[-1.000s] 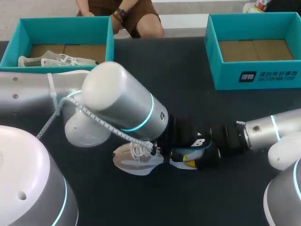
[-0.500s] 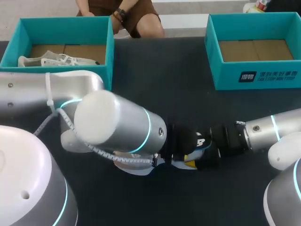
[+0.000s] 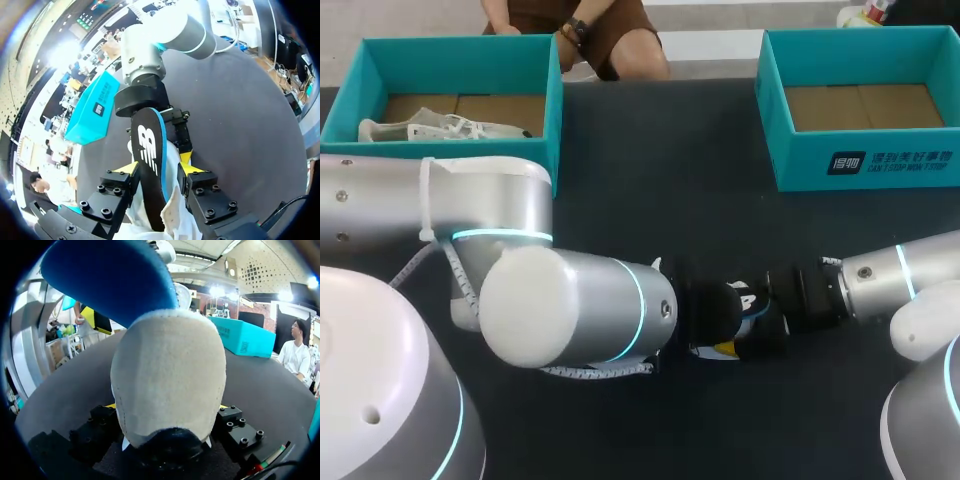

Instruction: Take the shoe out of the shoebox, open the shoe tongue, remove and reinsert the insole, then place the shoe into the shoebox

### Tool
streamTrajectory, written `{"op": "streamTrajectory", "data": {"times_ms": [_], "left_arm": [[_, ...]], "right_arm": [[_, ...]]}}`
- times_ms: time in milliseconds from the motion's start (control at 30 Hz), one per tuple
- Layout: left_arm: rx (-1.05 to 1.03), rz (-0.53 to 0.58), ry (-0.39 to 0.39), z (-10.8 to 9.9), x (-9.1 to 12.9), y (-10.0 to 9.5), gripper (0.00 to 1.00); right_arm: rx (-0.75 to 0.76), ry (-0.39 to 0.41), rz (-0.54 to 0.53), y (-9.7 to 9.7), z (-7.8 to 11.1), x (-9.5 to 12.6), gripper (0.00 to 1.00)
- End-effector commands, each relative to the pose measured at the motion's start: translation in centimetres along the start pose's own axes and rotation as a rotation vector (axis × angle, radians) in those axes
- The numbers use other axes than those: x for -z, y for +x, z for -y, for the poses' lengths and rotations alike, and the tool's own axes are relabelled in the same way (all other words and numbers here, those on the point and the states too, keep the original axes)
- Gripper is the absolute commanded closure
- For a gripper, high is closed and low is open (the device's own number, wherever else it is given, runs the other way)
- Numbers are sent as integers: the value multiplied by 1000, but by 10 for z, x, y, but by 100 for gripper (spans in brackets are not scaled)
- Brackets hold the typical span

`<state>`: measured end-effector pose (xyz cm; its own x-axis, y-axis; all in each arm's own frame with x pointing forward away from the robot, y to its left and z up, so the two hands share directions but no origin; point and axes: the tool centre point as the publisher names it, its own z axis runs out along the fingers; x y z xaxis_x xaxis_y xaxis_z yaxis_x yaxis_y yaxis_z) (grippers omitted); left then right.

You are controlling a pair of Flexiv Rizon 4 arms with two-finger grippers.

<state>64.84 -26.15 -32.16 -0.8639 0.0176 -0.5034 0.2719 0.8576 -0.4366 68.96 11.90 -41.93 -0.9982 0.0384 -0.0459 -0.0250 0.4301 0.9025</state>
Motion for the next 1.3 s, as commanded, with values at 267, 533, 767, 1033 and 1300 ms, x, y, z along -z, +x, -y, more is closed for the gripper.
{"op": "streamTrajectory", "data": {"times_ms": [267, 533, 767, 1033, 1300], "left_arm": [[-4, 7, 1, -1, -17, -3, 54], [-5, 6, -9, -7, -24, -3, 54], [5, 25, -20, -10, -28, -3, 65], [13, 33, -22, -11, -22, -4, 100], [49, 23, 13, -3, -2, -14, 100]], "right_arm": [[0, 6, 1, 0, 2, -3, 100], [0, 6, 1, 0, 2, -3, 100], [0, 6, 1, 0, 2, -3, 100], [0, 6, 1, 0, 2, -3, 100], [0, 6, 1, 0, 2, -3, 100]]}}
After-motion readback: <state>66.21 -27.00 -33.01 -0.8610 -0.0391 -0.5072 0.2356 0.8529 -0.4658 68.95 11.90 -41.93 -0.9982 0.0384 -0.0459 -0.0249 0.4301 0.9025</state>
